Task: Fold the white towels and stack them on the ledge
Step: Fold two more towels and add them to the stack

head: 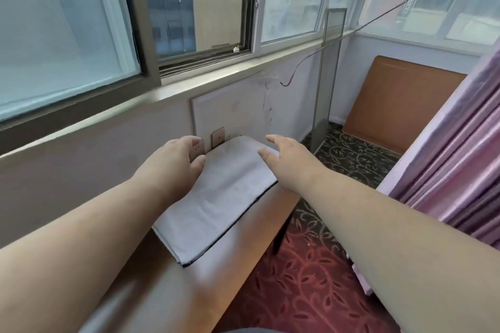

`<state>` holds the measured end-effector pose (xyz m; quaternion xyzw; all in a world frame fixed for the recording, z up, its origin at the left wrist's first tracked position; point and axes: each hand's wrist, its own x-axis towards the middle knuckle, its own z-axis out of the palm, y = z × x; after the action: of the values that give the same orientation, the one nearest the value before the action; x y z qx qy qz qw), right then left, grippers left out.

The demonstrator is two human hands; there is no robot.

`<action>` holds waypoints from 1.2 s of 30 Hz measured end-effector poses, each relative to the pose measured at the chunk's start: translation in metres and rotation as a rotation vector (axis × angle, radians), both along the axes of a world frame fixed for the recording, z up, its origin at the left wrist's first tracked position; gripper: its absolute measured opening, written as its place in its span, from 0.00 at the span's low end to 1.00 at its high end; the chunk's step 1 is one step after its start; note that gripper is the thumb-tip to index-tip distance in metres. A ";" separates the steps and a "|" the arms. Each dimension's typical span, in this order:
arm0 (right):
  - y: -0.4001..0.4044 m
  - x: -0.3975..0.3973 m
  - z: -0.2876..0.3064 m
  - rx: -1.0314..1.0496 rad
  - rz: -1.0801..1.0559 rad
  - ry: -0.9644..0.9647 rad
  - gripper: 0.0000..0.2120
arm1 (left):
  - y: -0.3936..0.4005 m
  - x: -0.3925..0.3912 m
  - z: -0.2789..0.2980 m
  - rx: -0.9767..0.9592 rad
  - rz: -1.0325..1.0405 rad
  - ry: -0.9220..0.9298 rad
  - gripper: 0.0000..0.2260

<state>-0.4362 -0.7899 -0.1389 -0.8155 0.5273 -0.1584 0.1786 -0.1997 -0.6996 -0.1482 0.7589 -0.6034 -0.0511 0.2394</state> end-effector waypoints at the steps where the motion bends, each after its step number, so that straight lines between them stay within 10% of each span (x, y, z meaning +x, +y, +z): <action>1: -0.015 0.005 -0.011 0.009 -0.010 -0.019 0.28 | -0.012 0.007 -0.011 -0.002 0.018 0.020 0.20; 36: -0.457 0.200 -0.271 0.220 0.747 0.499 0.32 | -0.336 0.098 -0.264 0.702 0.445 0.122 0.23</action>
<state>-0.2360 -1.2468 -0.4098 -0.9389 0.2381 0.1748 0.1766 -0.1020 -1.0352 -0.4117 0.9019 -0.3555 -0.2453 0.0067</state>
